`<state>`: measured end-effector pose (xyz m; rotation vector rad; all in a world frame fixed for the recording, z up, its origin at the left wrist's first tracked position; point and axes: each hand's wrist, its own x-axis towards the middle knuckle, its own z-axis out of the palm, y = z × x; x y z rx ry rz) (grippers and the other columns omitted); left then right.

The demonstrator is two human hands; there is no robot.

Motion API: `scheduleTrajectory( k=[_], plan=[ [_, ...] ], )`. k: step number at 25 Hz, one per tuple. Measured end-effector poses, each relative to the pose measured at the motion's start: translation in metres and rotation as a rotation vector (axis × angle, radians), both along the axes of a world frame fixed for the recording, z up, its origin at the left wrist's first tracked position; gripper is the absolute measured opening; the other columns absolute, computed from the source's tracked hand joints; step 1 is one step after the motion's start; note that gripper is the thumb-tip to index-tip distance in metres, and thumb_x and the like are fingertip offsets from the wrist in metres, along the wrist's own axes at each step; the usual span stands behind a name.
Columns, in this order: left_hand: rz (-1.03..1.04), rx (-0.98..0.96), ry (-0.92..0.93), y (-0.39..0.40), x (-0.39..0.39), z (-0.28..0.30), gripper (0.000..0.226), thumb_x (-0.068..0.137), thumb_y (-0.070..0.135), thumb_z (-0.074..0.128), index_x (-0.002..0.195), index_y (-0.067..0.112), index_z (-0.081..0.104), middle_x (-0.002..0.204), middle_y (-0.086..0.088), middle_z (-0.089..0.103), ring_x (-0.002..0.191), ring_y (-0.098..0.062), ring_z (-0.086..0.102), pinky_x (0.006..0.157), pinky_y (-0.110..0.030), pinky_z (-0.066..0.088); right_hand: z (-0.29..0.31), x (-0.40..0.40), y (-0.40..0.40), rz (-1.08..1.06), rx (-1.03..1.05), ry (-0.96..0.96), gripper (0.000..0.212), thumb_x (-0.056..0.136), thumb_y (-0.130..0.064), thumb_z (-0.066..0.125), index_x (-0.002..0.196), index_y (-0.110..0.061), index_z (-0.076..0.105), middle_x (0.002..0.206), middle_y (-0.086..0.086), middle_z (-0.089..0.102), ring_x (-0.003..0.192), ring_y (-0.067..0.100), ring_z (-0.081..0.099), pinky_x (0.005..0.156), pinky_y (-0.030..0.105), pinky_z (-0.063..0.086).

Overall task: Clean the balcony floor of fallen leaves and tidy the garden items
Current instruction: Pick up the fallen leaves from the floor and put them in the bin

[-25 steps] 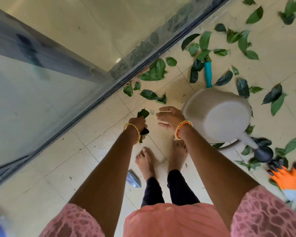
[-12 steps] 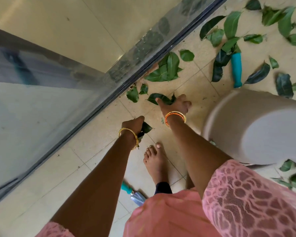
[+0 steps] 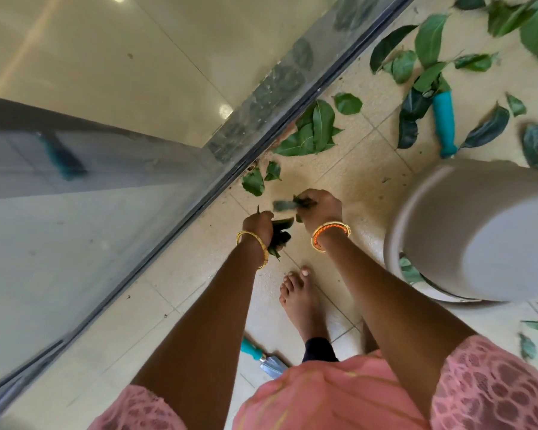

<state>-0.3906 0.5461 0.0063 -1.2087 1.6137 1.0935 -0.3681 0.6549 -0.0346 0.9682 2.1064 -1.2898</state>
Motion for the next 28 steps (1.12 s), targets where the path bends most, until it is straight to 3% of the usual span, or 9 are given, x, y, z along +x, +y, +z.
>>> scheduleTrajectory(
  k=[2,3,5,8,11,13,19,25,28],
  plan=[
    [-0.109,-0.027,0.070,0.010,-0.001,0.008,0.044,0.102,0.037,0.034,0.112,0.003,0.061,0.099,-0.015,0.062,0.091,-0.029,0.060,0.085,-0.039,0.051,0.021,0.002,-0.006,0.088,-0.070,0.032,0.021,0.078,0.006,0.063,0.092,-0.007,0.070,0.090,0.013,0.068,0.082,0.024,0.064,0.079,0.030,0.055],
    [-0.140,-0.032,0.088,0.014,0.000,0.014,0.050,0.101,0.043,0.034,0.115,0.003,0.060,0.102,-0.014,0.062,0.097,-0.029,0.059,0.088,-0.037,0.049,0.032,0.003,-0.008,0.141,-0.082,0.052,0.021,0.078,0.006,0.060,0.093,-0.008,0.068,0.086,0.011,0.067,0.077,0.020,0.061,0.074,0.024,0.052],
    [-0.125,-0.021,0.117,0.017,0.001,0.021,0.044,0.097,0.046,0.043,0.108,0.008,0.061,0.092,-0.010,0.060,0.088,-0.026,0.058,0.077,-0.031,0.047,0.049,0.000,-0.008,0.186,-0.185,0.040,0.029,0.081,0.005,0.054,0.104,-0.013,0.058,0.078,0.005,0.063,0.070,0.016,0.056,0.063,0.019,0.046],
    [0.002,-0.022,0.063,0.005,-0.003,0.019,0.024,0.094,0.026,0.055,0.091,0.002,0.059,0.075,-0.012,0.057,0.059,-0.023,0.056,0.054,-0.026,0.046,0.053,-0.009,-0.007,0.144,-0.431,-0.085,0.037,0.079,0.008,0.048,0.107,-0.016,0.048,0.080,0.008,0.063,0.079,0.025,0.061,0.071,0.033,0.053],
    [0.001,-0.030,-0.033,-0.018,-0.005,0.008,0.025,0.094,0.016,0.049,0.075,0.003,0.056,0.062,-0.013,0.052,0.030,-0.015,0.044,0.038,-0.016,0.035,0.041,-0.015,-0.014,0.334,-0.084,0.036,0.025,0.079,0.003,0.052,0.099,-0.009,0.063,0.102,0.012,0.055,0.096,0.025,0.054,0.079,0.032,0.052],
    [0.018,-0.081,-0.048,-0.034,-0.008,0.005,0.024,0.094,0.017,0.048,0.074,0.005,0.055,0.060,-0.011,0.053,0.031,-0.013,0.043,0.037,-0.015,0.032,0.026,-0.021,-0.020,0.378,0.098,0.141,0.024,0.082,-0.008,0.057,0.105,-0.010,0.064,0.115,0.014,0.047,0.108,0.027,0.046,0.084,0.037,0.051],
    [-0.005,-0.145,-0.021,-0.061,-0.026,-0.018,0.014,0.086,0.019,0.054,0.082,0.006,0.057,0.057,-0.008,0.052,0.023,-0.010,0.040,0.039,-0.015,0.033,-0.023,-0.052,-0.058,0.520,0.298,0.109,0.070,0.077,-0.051,0.067,0.135,-0.019,0.042,0.137,0.016,0.031,0.122,0.033,0.031,0.093,0.045,0.043],
    [0.070,-0.104,0.021,-0.056,-0.028,-0.021,0.021,0.085,0.021,0.051,0.086,0.004,0.064,0.051,-0.008,0.054,0.024,-0.011,0.042,0.046,-0.019,0.033,-0.029,-0.058,-0.075,0.392,0.327,0.146,0.037,0.088,0.004,0.049,0.123,-0.004,0.056,0.136,0.018,0.037,0.118,0.034,0.037,0.095,0.038,0.046],
    [0.080,-0.045,0.013,-0.049,-0.025,-0.021,0.021,0.085,0.019,0.050,0.090,0.002,0.062,0.054,-0.011,0.056,0.026,-0.013,0.043,0.042,-0.018,0.034,-0.027,-0.047,-0.056,0.429,0.262,0.125,0.034,0.085,0.010,0.049,0.113,-0.003,0.063,0.122,0.016,0.051,0.110,0.032,0.052,0.090,0.035,0.049]
  ],
)
